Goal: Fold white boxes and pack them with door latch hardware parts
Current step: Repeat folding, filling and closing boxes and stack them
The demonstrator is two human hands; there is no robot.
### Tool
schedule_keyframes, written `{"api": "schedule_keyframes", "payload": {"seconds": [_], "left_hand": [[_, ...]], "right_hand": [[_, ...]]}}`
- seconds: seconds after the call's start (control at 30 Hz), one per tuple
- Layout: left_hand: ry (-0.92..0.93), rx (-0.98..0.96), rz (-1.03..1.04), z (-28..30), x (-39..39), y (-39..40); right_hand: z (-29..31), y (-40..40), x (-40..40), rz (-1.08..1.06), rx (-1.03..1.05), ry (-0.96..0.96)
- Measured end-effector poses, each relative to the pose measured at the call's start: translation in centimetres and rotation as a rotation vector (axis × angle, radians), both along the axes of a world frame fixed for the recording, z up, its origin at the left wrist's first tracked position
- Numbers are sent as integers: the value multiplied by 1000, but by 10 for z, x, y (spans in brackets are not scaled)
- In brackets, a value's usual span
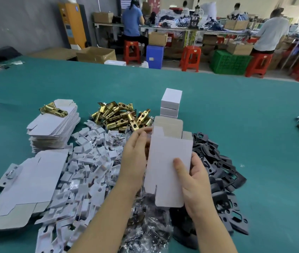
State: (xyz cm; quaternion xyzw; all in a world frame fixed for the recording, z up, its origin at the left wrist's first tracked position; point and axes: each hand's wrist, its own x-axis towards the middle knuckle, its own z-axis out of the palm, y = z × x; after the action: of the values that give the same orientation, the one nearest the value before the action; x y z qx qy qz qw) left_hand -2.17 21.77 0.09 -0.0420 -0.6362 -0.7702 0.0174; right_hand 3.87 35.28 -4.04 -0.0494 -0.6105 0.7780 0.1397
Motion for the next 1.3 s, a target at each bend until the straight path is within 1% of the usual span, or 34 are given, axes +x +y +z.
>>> {"api": "schedule_keyframes", "payload": {"seconds": [0.03,0.07,0.1,0.2,0.23,0.27,0.33,0.43,0.5,0.6,0.73,0.87,1.0,1.17,1.3], "left_hand": [[19,-15,-21,-4,0,-1],[77,-63,-58,-8,0,-1],[161,-161,-93,-12,1,-1],[446,-604,-111,-23,4,-2],[484,-714,-117,-27,6,-3],[473,-775,-139,-30,8,-3],[448,-834,-180,-37,12,-5],[505,-921,-138,-39,14,-9],[467,-917,-134,-37,13,-9],[464,-857,-166,-35,15,-9],[316,-716,-250,-31,20,-7],[285,-588,-272,-32,21,-5],[225,-551,-273,-31,21,-5],[202,-487,-264,-28,20,-6],[179,-436,-246,-24,17,-9]], "right_hand": [[-1,2,0,-26,-1,-8],[-2,4,-1,-36,0,-12],[0,5,-2,-33,-4,-20],[-1,10,-2,71,-80,-71],[0,11,-1,114,-111,-103],[0,12,1,150,-138,-147],[1,11,4,187,-147,-249],[5,10,6,305,-176,-325],[8,13,8,410,-260,-322],[7,20,10,490,-344,-325],[7,21,9,506,-325,-369],[7,17,7,499,-303,-359],[4,15,6,490,-338,-327],[4,17,7,539,-353,-340],[5,18,8,520,-386,-330]]}}
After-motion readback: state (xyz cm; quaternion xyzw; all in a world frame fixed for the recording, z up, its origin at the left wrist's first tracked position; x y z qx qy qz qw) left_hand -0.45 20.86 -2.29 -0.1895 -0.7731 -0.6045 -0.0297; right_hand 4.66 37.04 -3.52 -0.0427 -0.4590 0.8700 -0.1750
